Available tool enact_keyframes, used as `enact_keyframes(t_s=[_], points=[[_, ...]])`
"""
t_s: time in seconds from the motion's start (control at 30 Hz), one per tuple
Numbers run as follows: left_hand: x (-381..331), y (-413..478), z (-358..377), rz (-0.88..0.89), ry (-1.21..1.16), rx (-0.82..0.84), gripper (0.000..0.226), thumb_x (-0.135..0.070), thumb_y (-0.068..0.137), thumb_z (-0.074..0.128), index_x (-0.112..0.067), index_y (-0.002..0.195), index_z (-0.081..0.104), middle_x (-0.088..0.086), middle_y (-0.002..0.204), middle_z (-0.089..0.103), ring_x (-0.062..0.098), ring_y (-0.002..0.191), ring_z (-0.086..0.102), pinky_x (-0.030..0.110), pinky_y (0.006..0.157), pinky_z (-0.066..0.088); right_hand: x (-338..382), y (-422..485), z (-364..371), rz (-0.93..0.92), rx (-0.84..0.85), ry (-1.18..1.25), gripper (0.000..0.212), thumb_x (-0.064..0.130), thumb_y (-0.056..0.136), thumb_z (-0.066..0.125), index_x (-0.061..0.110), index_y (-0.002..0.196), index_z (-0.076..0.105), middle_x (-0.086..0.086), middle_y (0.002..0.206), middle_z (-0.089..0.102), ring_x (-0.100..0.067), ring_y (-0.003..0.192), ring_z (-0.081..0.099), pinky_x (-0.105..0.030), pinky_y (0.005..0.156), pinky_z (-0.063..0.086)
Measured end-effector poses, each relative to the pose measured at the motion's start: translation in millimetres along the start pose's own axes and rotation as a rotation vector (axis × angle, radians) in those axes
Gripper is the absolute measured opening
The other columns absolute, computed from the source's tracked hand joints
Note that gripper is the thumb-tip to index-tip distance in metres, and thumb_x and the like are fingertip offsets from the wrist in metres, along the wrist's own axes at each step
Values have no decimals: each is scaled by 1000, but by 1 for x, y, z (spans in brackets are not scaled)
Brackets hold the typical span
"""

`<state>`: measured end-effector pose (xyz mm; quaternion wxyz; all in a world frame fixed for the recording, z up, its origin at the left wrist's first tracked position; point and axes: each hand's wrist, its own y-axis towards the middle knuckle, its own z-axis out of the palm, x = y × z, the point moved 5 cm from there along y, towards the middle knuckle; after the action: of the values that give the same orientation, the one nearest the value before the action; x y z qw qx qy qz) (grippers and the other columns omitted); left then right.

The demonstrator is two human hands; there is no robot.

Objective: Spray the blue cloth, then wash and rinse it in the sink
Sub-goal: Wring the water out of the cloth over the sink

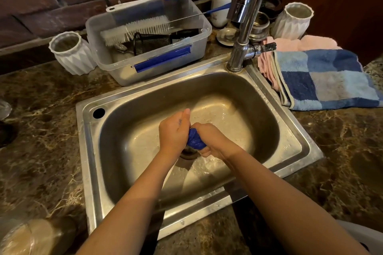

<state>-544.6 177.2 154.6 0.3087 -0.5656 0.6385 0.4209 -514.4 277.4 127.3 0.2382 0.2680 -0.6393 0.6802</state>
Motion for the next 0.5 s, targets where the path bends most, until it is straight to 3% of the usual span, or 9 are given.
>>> enact_keyframes(t_s=[0.1, 0.17, 0.23, 0.27, 0.3, 0.37, 0.43, 0.5], points=[[8, -1, -2, -57, -42, 33, 35, -33, 89, 51, -9, 64, 56, -1, 58, 52, 9, 57, 47, 13, 56, 33, 2, 3, -3, 40, 21, 25, 36, 31, 97, 33, 11, 69, 41, -4, 42, 40, -12, 30, 29, -15, 36, 23], [17, -3, -5, -170, -140, 24, 24, -27, 87, 60, -14, 68, 58, -4, 64, 57, 5, 62, 51, 14, 61, 38, 9, -3, -6, 72, 45, 38, 49, 50, 96, 33, 10, 76, 52, -5, 47, 56, -15, 35, 47, -17, 35, 38], [28, -5, -8, -408, -300, -14, 21, -27, 85, 64, -14, 69, 60, 1, 68, 59, 10, 68, 56, 23, 63, 43, 20, -11, -10, 54, 69, 2, 57, 60, 92, 27, 13, 88, 58, -5, 64, 67, -16, 52, 64, -25, 45, 53], [36, -6, -8, -555, -384, -26, 23, -30, 85, 64, -13, 69, 59, 5, 69, 59, 16, 69, 57, 25, 60, 43, 25, -13, -13, -3, 54, -65, 56, 61, 92, 25, 15, 99, 57, -6, 79, 69, -19, 69, 69, -32, 58, 59], [39, -8, -7, -694, -448, -31, 25, -32, 85, 64, -13, 70, 57, 8, 69, 58, 19, 67, 57, 25, 55, 42, 30, -15, -15, -89, 6, -159, 54, 59, 93, 24, 18, 115, 52, -9, 102, 67, -23, 92, 67, -39, 77, 58], [42, -12, -5, -923, -551, 4, 21, -31, 86, 61, -16, 74, 55, 5, 63, 56, 14, 51, 54, 19, 42, 34, 38, -24, -14, -364, -97, -375, 54, 53, 94, 33, 25, 140, 32, -8, 144, 42, -22, 129, 45, -42, 107, 40], [36, -14, 0, -1073, -737, 62, 13, -26, 90, 56, -14, 88, 61, 1, 49, 55, 9, 33, 46, 14, 31, 29, 41, -39, -2, -686, -104, -616, 62, 49, 89, 48, 31, 144, 24, 2, 155, 21, -15, 141, 25, -34, 114, 27], [25, -14, 4, -1180, -939, 163, 22, -22, 93, 47, -7, 85, 61, 2, 41, 53, 10, 27, 46, 13, 28, 33, 39, -48, 10, -933, -113, -908, 65, 49, 85, 57, 31, 141, 30, 6, 155, 20, -14, 140, 23, -34, 112, 29]])
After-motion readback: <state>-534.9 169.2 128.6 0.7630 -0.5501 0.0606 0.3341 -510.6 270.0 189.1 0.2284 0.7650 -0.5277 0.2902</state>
